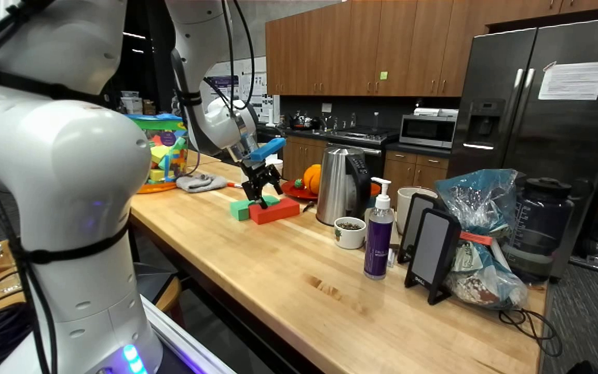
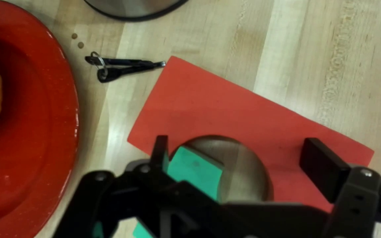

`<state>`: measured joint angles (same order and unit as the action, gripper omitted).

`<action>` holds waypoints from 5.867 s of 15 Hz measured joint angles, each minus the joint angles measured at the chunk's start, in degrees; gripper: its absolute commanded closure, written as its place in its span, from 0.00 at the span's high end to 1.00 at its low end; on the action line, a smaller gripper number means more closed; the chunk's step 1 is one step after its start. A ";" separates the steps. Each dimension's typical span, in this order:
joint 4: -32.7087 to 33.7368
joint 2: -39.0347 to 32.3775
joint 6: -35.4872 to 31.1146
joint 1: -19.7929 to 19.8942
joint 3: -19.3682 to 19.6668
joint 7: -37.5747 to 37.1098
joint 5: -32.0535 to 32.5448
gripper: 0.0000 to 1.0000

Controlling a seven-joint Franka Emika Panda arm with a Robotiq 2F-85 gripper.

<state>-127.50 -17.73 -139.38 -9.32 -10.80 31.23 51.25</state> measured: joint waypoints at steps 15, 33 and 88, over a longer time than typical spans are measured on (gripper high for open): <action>-3.56 5.37 3.61 -3.60 -1.12 -18.42 9.80 1.00; -3.81 4.28 -8.76 -3.08 -1.59 -25.11 9.02 1.00; -1.62 1.30 -14.69 -2.69 0.50 -44.81 0.59 1.00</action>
<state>-129.12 -16.43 -154.07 -12.01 -10.30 -13.57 51.84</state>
